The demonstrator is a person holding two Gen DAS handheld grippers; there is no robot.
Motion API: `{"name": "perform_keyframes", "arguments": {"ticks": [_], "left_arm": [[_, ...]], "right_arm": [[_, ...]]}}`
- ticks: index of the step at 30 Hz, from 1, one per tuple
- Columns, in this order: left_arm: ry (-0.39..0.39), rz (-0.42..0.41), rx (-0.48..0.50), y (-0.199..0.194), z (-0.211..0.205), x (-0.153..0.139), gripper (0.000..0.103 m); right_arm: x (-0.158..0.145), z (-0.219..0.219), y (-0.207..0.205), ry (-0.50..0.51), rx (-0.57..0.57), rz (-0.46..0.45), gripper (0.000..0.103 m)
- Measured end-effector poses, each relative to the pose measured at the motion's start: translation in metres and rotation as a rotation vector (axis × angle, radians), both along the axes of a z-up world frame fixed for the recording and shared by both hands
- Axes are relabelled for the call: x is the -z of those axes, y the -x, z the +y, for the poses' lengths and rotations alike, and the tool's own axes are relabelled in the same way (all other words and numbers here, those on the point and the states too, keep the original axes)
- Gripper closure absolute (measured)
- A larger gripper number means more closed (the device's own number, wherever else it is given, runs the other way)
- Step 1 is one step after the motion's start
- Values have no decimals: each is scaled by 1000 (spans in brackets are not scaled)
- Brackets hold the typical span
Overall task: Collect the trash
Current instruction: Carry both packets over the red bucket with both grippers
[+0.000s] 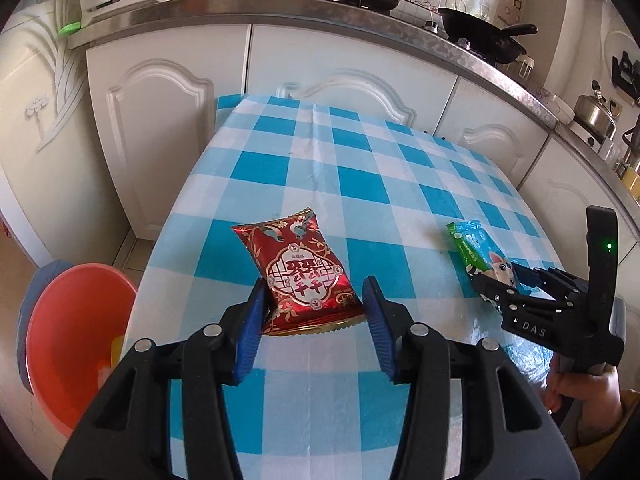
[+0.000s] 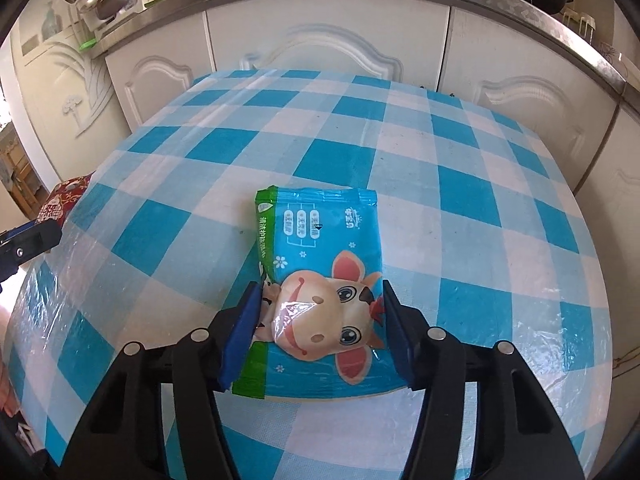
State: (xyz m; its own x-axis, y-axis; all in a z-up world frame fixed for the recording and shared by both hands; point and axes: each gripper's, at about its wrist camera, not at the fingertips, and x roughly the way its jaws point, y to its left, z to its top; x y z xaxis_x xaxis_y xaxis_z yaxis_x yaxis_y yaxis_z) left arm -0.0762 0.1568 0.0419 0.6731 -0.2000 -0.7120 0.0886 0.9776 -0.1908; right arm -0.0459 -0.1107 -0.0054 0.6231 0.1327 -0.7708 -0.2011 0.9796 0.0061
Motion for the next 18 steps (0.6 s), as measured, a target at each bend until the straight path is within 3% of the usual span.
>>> {"name": "perform_keyframes", "arguments": {"ticks": [6,18], "left_arm": [[21,-16,-36,23,33,-3,54],[46,-25,-238,60,131,-5,53]], "right_arm": [[-6,7,4,-7,-11,-27,57],[-40,66,15,-74,-144,-66,59]]}}
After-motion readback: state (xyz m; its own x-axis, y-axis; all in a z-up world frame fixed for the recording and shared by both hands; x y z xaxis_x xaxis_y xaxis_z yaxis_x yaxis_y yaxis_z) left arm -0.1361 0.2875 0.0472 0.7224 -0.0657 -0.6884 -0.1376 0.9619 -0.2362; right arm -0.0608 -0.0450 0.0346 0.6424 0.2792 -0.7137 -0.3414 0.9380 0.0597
